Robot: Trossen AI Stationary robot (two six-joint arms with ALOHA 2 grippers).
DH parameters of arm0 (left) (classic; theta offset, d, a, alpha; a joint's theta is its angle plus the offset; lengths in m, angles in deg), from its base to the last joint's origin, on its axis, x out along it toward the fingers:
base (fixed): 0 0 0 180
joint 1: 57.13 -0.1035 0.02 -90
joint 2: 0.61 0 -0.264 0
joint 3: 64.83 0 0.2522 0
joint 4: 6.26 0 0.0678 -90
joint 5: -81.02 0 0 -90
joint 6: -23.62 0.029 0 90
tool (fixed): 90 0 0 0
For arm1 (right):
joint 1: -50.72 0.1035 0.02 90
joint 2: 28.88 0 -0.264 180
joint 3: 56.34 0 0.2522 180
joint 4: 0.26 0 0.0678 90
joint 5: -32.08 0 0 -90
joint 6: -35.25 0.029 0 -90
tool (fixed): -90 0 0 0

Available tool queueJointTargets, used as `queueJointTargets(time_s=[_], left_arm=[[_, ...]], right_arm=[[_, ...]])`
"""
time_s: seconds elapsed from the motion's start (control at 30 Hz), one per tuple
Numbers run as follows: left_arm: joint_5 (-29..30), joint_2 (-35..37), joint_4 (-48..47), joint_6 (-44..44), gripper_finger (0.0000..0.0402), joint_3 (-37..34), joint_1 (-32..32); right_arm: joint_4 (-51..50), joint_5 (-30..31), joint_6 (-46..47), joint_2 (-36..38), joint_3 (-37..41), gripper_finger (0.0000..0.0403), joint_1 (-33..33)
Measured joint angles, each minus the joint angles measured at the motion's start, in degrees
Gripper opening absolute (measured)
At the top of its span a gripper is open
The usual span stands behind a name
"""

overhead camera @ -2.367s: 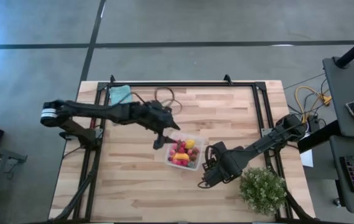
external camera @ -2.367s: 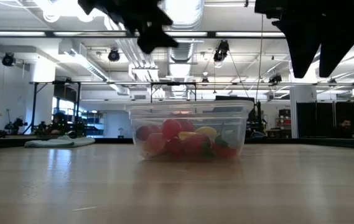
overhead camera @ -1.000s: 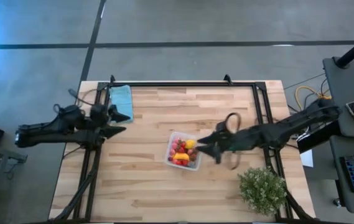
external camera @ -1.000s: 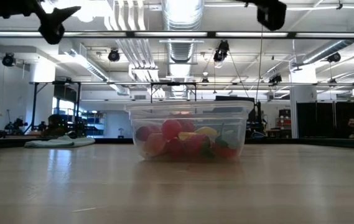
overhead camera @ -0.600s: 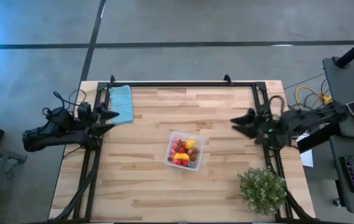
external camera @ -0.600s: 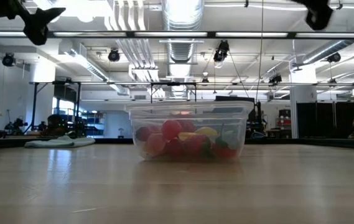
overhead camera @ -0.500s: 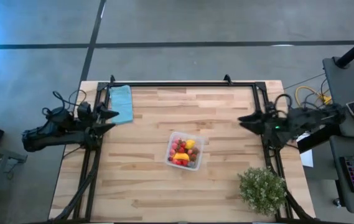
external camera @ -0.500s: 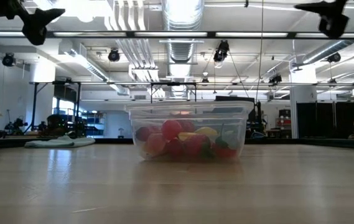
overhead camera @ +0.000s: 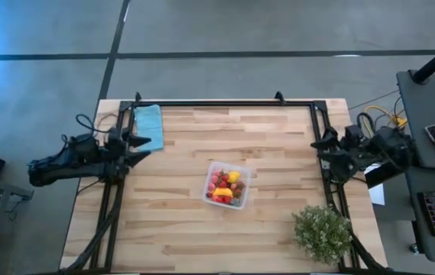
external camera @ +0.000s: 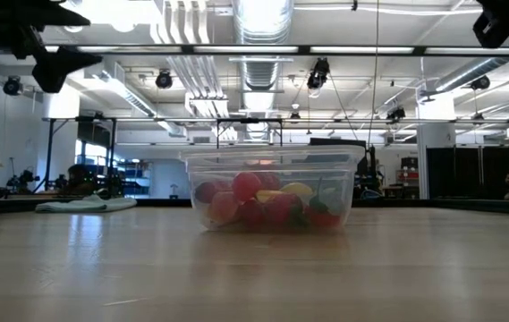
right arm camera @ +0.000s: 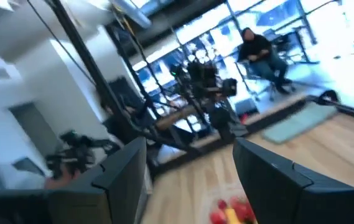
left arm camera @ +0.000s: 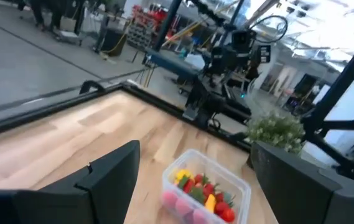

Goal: Pick and placing Produce into tupperware
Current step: Return to Home Position

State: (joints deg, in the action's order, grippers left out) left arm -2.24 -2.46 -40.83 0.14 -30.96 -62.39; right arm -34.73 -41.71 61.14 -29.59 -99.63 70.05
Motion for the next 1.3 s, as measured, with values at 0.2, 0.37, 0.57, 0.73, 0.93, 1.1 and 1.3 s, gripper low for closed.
queueJointTargets(time_s=[0.2,0.37,0.57,0.73,0.93,1.1,1.3], left_arm=[[0.0,0.2,0.5,-3.2,0.0293,-5.5,0.0],[-0.2,0.3,0.7,-9.1,0.0293,-9.4,0.0],[-0.4,0.3,0.9,-10.7,0.0293,-10.9,0.0],[-0.4,0.1,1.1,-10.7,0.0293,-12.2,0.0],[-0.4,-0.4,1.4,-10.7,0.0293,-13.7,0.0],[-0.4,-1.6,1.3,-10.7,0.0293,-13.7,0.0],[-0.4,-2.6,1.3,-10.7,0.0293,-13.7,0.0]], right_arm=[[1.5,-1.1,0.0,0.8,4.2,0.0233,-0.1],[8.9,-1.7,-1.7,0.8,9.7,0.0233,-0.1],[20.2,-3.4,-2.8,0.7,18.2,0.0233,-0.1],[29.4,-4.8,-2.4,0.7,24.9,0.0233,-0.1],[32.7,-5.7,0.1,0.7,29.0,0.0233,-0.2],[31.3,-5.0,0.2,0.7,29.0,0.0233,-0.2],[25.2,-4.1,1.3,0.6,29.0,0.0233,-0.2]])
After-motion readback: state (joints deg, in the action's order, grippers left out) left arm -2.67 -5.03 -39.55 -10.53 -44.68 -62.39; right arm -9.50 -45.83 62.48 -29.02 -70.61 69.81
